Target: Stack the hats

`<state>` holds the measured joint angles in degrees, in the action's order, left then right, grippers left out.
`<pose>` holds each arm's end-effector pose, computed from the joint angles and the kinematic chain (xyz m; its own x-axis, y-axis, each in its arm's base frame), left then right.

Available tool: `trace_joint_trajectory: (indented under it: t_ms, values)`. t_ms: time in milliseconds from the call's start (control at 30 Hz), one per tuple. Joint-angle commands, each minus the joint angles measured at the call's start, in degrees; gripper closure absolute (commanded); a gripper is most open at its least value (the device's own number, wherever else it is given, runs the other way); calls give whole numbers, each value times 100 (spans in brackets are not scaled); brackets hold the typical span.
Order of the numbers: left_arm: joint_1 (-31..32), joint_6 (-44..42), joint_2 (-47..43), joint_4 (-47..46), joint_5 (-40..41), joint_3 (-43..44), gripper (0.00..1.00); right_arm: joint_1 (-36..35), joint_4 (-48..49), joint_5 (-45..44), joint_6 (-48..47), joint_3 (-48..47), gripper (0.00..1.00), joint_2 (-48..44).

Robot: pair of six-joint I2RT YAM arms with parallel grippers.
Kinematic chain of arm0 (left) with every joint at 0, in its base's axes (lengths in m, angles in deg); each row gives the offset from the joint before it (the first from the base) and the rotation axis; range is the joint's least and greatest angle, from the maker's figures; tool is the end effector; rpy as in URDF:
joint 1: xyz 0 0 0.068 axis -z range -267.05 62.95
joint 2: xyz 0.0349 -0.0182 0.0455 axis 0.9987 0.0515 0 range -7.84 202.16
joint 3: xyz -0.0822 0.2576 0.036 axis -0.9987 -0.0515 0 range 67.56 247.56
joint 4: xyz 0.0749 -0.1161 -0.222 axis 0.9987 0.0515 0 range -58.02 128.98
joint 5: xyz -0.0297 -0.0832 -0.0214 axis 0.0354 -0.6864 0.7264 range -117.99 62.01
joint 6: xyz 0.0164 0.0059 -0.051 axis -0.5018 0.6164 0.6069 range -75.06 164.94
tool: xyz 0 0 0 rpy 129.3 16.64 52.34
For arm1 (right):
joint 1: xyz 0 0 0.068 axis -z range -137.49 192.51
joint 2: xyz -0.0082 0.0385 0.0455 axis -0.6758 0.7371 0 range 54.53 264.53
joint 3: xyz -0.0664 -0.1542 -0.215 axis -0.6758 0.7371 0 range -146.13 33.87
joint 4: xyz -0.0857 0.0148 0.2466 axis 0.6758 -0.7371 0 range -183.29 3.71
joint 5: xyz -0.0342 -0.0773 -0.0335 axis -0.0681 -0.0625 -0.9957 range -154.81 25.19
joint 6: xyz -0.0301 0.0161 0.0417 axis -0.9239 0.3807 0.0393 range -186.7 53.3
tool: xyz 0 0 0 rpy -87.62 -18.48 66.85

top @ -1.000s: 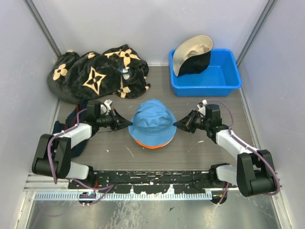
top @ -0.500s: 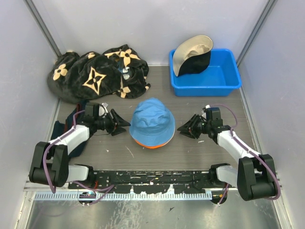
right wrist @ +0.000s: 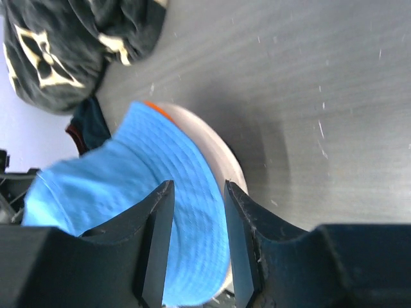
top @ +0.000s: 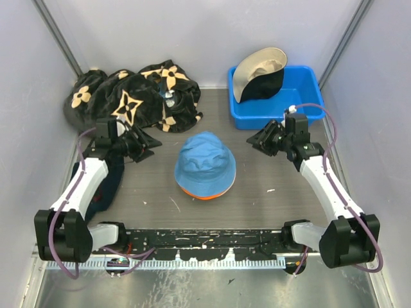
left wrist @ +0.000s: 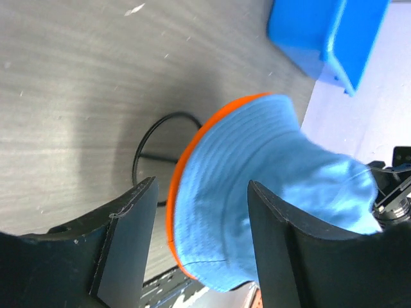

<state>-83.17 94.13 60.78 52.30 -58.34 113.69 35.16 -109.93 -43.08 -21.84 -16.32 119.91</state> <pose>0.2480 -0.0348 0.2499 -0.7671 -0.6027 -0.2196 -0.2334 0.5811 -0.7797 0.2419 0.0446 0.2801 -0.7265 0.5669 -0.3884 0.1516 0.6834 0.7141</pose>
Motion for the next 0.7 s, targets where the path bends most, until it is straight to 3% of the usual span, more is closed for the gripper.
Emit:
trace_joint_trajectory:
  t_ms: [0,100,267,500,667]
  values:
    - [-10,-344,333,570,177,895,35,62,-95,-730,-180,-1046,55,522]
    - [-10,-368,724,566,13,1256,35,110,136,-1009,-357,-1731,50,1153]
    - [-11,-205,1087,218,-187,1361,36,267,721,-1174,-691,-2785,29,2391]
    - [-13,-252,1123,400,36,1709,38,307,490,-2163,-758,-4755,18,4034]
    - [-19,-505,1255,713,139,1966,38,289,999,-2533,-206,-5252,18,4731]
